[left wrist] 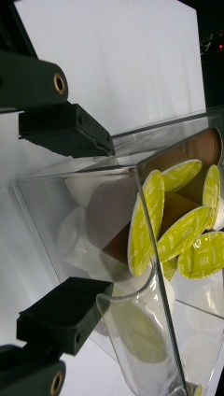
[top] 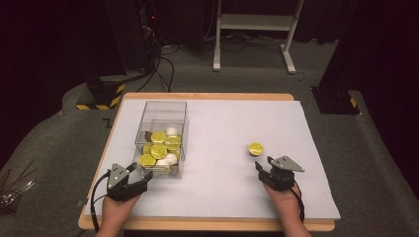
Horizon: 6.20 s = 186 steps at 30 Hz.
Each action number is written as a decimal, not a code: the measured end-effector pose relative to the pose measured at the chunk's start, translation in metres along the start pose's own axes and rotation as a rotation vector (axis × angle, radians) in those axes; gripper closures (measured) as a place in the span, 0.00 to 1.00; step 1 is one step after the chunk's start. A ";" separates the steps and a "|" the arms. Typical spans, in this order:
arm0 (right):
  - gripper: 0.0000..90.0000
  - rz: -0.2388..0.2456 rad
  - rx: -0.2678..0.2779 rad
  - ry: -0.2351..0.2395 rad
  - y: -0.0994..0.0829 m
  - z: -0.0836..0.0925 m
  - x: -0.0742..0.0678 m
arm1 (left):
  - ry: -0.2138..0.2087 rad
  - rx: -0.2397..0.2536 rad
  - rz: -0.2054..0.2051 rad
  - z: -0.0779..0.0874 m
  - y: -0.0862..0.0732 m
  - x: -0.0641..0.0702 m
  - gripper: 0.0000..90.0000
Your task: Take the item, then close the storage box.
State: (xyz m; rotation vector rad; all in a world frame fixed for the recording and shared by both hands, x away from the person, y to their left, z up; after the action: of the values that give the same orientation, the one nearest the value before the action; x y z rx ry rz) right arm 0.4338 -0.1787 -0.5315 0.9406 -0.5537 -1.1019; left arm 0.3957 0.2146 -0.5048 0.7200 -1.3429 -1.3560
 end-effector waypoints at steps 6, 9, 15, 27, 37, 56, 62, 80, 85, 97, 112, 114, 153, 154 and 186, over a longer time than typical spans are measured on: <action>0.52 -0.007 -0.001 -0.001 0.000 0.001 0.000 | 0.020 -0.004 -0.003 -0.006 0.001 -0.004 0.27; 0.52 -0.007 0.001 0.000 0.000 0.001 0.001 | 0.024 -0.013 0.000 -0.012 0.002 -0.004 0.23; 0.52 -0.006 0.002 0.000 0.000 0.001 0.002 | 0.025 -0.019 -0.010 -0.018 0.003 -0.003 0.21; 0.52 -0.007 0.002 -0.002 0.000 0.001 0.002 | 0.028 -0.024 -0.009 -0.028 0.005 -0.007 0.20; 0.52 -0.007 0.001 -0.001 -0.001 0.000 0.002 | 0.036 -0.021 -0.009 -0.037 0.008 -0.010 0.19; 0.52 -0.006 0.000 0.001 -0.001 0.000 0.001 | 0.048 -0.026 -0.020 -0.044 0.010 -0.013 0.18; 0.52 -0.009 0.001 0.000 -0.001 0.000 0.001 | 0.069 0.003 0.006 -0.040 0.012 -0.020 0.20; 0.52 0.038 -0.014 0.019 0.001 -0.008 -0.019 | 0.063 0.009 0.008 -0.042 0.013 -0.029 0.14; 0.52 0.028 -0.006 0.023 0.002 -0.006 -0.019 | 0.061 -0.005 0.008 -0.046 0.014 -0.031 0.14; 0.52 0.036 -0.007 0.028 0.000 -0.004 -0.020 | 0.057 -0.012 0.014 -0.055 0.016 -0.035 0.15; 0.52 0.031 -0.008 0.027 -0.001 -0.004 -0.018 | 0.080 -0.018 0.010 -0.071 0.021 -0.039 0.16; 0.52 0.031 -0.008 0.028 -0.001 -0.004 -0.017 | 0.090 -0.002 0.026 -0.075 0.023 -0.039 0.17; 0.53 0.051 -0.125 -0.036 -0.019 -0.008 0.003 | 0.078 -0.310 -0.098 -0.020 -0.045 -0.041 0.24; 0.53 0.051 -0.125 -0.036 -0.019 -0.008 0.003 | 0.080 -0.289 -0.085 -0.021 -0.043 -0.040 0.24; 0.48 -0.014 -0.200 -0.042 -0.030 -0.012 0.012 | 0.051 -0.308 -0.083 -0.021 -0.045 -0.039 0.19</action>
State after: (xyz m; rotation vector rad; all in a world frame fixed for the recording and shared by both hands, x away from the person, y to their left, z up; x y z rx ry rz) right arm 0.4327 -0.1904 -0.5640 0.7494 -0.4619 -1.1689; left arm 0.4141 0.2361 -0.5615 0.6006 -1.0430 -1.5577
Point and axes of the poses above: each handheld gripper's, and its own axes: z roughly backward along the jaws, y roughly out of its top, x roughly to its right, the point moved 9 cm from there along -z, roughly forward along the jaws, and after that the axes turned 6 degrees about -z, right-handed, at the moved point
